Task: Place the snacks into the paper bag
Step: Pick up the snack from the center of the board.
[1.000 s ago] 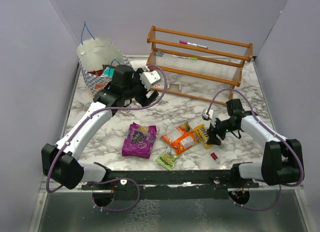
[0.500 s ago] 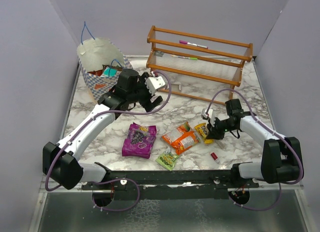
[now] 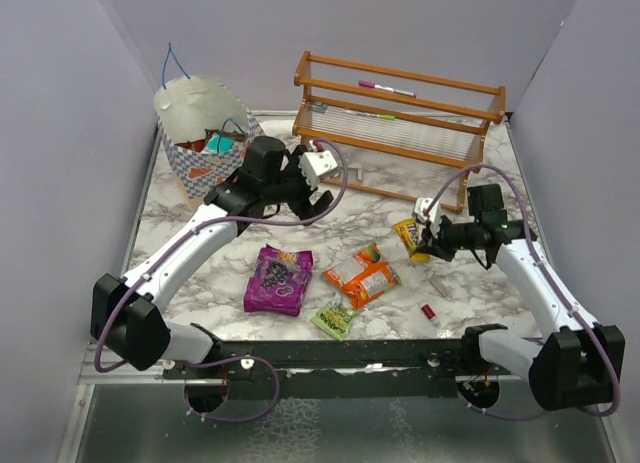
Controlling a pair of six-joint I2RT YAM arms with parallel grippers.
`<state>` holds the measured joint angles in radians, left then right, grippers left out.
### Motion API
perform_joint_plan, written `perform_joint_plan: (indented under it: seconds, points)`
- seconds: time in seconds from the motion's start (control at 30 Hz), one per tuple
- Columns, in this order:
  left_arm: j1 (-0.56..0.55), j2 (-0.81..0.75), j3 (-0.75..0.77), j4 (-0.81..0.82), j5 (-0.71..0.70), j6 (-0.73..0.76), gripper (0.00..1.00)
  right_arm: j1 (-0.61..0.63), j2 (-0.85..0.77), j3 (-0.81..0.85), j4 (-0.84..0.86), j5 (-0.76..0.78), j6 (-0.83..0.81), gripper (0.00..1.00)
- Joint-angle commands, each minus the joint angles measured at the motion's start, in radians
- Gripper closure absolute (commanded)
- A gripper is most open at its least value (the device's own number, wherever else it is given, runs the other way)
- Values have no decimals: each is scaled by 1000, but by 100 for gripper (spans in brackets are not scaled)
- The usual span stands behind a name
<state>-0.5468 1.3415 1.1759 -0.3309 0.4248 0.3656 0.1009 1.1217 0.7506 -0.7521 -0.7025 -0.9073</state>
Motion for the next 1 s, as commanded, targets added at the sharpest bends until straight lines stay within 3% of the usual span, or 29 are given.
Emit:
perform_joint_plan:
  seconds: [0.0,0.3,0.67,0.97]
  points:
    - [-32,39,87,18,114,-92,12,10,-61,118,1,-116,63,99]
    - [-113,118,203,55,240,-275,12,36,-117,218,121,-264,170,99]
    - [-182,256,331,126,340,-555,13,54,-197,207,175,-341,230,99]
    - [-191,335,366,182,447,-684,43,56,-242,162,174,-352,231,99]
